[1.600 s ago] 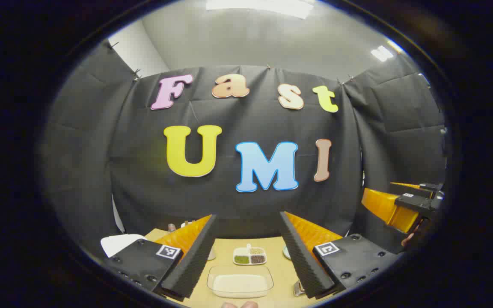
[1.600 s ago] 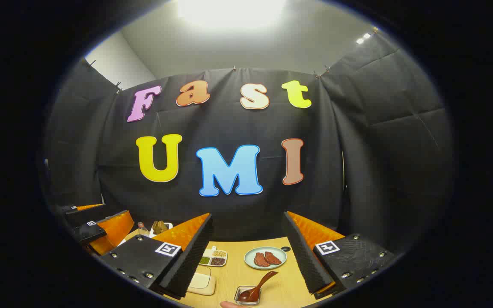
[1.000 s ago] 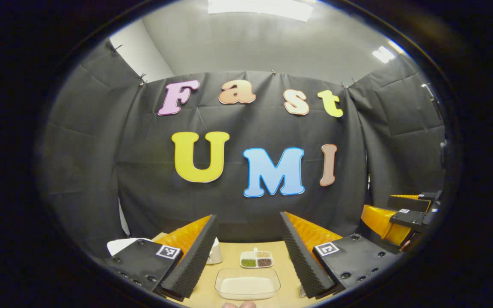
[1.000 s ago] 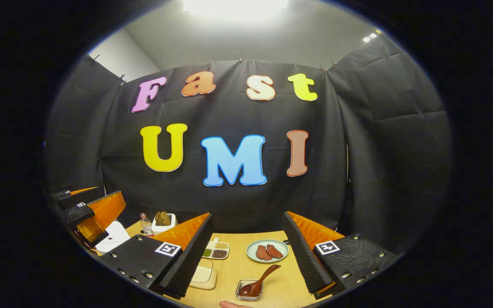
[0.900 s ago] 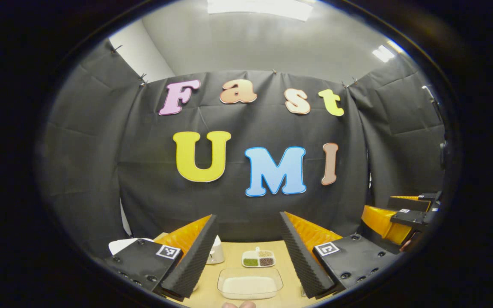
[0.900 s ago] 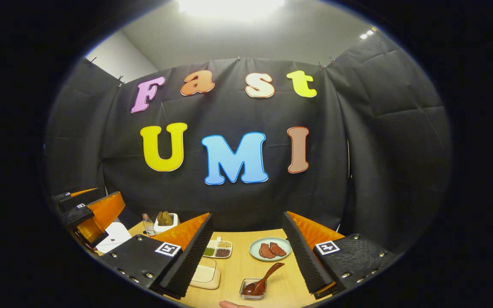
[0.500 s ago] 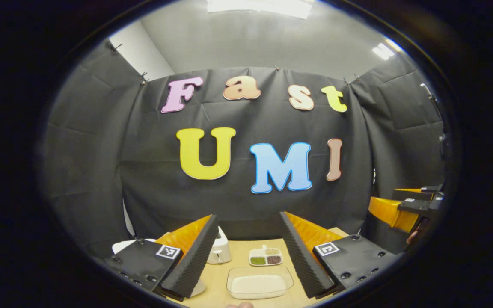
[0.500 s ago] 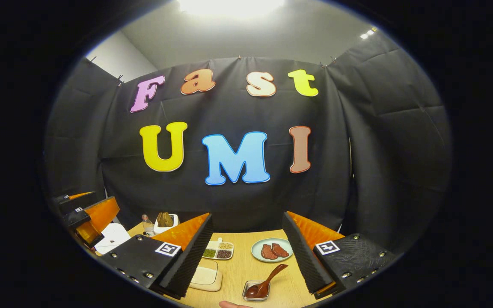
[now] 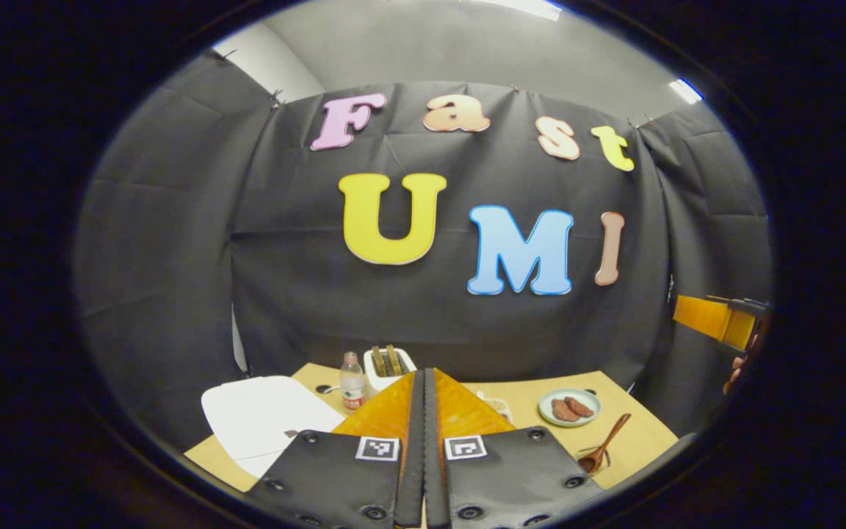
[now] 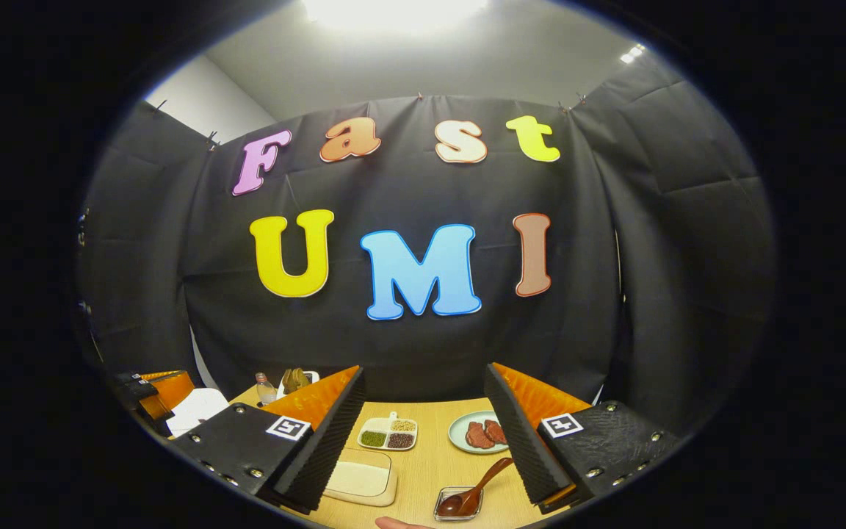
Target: Close the left gripper, press the button to open the rice cooker; take a wooden spoon from the chopstick holder with the right hand, scoop a spoonful of rice and pour it into the rice cooker, then put the wooden spoon back into the chopstick holder.
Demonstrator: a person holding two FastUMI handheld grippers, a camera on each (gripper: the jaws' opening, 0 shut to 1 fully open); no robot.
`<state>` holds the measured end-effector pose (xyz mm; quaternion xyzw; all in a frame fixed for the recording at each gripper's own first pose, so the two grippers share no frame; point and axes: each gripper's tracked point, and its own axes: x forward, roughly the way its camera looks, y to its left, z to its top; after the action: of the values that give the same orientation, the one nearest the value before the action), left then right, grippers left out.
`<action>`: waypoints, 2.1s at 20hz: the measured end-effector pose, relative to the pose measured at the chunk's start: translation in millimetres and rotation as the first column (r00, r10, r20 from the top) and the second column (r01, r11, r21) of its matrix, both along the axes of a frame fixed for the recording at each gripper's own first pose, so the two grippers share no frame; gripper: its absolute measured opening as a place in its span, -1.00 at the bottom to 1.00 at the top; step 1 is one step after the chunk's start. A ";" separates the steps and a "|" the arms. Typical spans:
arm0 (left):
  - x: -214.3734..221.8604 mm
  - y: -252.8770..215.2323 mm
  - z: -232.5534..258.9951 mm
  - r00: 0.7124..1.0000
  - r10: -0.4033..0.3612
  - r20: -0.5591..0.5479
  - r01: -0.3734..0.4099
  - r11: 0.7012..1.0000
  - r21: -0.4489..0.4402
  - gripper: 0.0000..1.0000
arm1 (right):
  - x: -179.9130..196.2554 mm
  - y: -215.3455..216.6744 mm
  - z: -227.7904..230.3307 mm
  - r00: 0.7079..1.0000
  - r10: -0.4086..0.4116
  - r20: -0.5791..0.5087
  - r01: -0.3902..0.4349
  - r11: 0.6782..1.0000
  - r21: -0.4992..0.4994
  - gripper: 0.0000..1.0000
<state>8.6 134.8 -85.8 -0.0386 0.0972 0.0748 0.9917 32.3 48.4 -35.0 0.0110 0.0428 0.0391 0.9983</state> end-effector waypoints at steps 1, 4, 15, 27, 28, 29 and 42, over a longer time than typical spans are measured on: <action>1.1 13.4 -13.3 0.999 0.000 -0.045 -0.002 0.999 -0.044 -0.82 | 2.0 1.4 -4.0 1.000 0.004 -0.009 -0.004 1.000 -0.003 0.97; 5.9 67.5 -64.4 0.981 0.033 -0.193 -0.067 0.982 -0.175 -0.82 | 5.3 8.0 -16.8 0.999 0.018 -0.041 -0.019 1.000 -0.020 0.97; 26.0 206.9 -187.7 0.851 0.173 -0.496 -0.303 0.933 -0.195 -0.82 | 20.4 -2.9 -47.5 0.993 -0.009 -0.121 0.004 0.999 -0.041 0.96; 42.4 217.5 -33.0 0.926 0.337 -0.172 -0.329 0.941 0.073 -0.74 | 24.7 -13.9 -47.9 0.992 -0.003 -0.125 0.000 1.000 -0.021 0.96; 39.1 205.4 -7.7 0.938 0.327 -0.118 -0.320 0.944 0.073 -0.63 | 23.9 -16.9 -45.5 0.993 -0.008 -0.118 0.005 1.000 -0.019 0.96; 39.3 197.8 10.9 0.946 0.316 -0.067 -0.311 0.948 0.072 -0.44 | 22.4 -18.8 -43.5 0.994 -0.009 -0.112 0.007 1.000 -0.017 0.96; 8.7 32.7 52.8 0.989 0.042 0.142 -0.052 0.996 0.068 0.96 | 11.0 -72.5 -52.7 0.991 -0.077 -0.112 0.074 0.997 -0.026 0.96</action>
<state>17.3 167.5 -33.1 -0.0104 0.0233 0.0987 0.9948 43.4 -24.1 -87.7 0.0042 0.0991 0.0002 0.9951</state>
